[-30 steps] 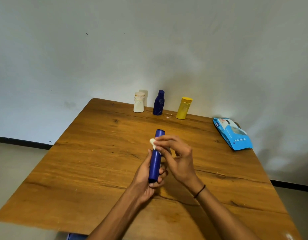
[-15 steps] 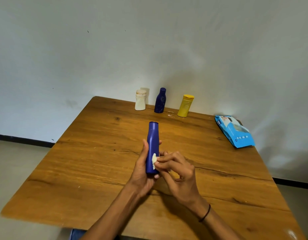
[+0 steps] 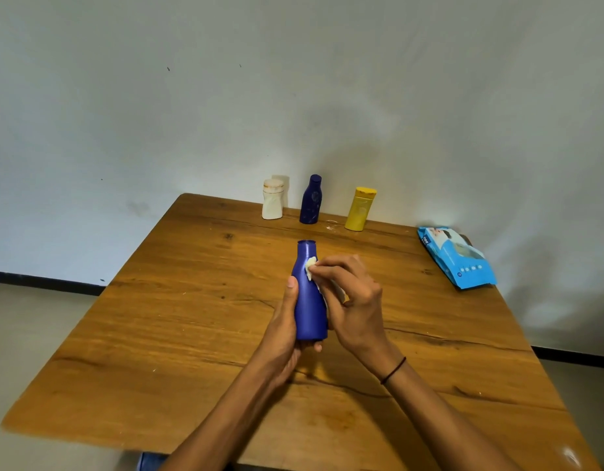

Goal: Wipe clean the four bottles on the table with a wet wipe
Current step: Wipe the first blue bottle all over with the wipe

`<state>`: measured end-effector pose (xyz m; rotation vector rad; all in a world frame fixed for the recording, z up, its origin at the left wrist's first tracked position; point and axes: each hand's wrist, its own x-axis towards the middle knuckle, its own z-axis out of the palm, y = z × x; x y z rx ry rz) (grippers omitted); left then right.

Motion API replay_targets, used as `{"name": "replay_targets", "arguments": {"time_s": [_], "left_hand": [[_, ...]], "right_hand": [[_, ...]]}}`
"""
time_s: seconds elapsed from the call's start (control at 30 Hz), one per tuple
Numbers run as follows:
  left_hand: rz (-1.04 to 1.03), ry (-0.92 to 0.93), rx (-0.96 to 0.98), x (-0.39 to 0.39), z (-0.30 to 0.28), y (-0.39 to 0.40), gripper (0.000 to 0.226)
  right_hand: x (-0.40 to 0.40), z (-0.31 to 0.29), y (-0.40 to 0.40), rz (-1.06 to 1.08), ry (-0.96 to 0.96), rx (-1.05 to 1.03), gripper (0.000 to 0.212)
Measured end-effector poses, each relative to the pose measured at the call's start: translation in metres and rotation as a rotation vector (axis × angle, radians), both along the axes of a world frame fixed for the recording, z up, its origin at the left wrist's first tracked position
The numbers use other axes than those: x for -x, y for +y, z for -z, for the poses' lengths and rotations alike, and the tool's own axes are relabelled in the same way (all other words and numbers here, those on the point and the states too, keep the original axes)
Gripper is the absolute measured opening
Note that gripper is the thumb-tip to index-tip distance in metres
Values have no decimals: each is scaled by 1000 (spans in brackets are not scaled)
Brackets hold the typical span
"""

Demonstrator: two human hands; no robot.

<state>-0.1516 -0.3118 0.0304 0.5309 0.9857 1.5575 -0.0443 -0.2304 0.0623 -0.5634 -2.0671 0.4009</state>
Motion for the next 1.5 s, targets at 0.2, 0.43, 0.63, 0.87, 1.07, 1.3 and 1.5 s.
{"name": "replay_targets", "arguments": {"time_s": [0.2, 0.43, 0.63, 0.87, 1.07, 1.3, 1.5], "left_hand": [[-58, -86, 8, 14, 7, 11, 70], [-87, -88, 56, 11, 11, 9, 72], [-90, -123, 48, -3, 8, 10, 59], [-132, -376, 0, 8, 14, 12, 64], [-132, -360, 62, 0, 17, 6, 69], [-139, -307, 57, -12, 9, 6, 59], [-95, -542, -18, -9, 12, 5, 61]], "right_hand": [[-14, 5, -14, -259, -139, -22, 15], [-33, 17, -15, -364, -245, -158, 23], [-13, 1, 8, -162, -109, -80, 13], [-8, 25, -22, -61, 0, 100, 18], [-22, 32, -32, -307, -225, -126, 41], [-14, 21, -25, -32, -81, -178, 25], [-4, 28, -45, 157, 210, 150, 16]]}}
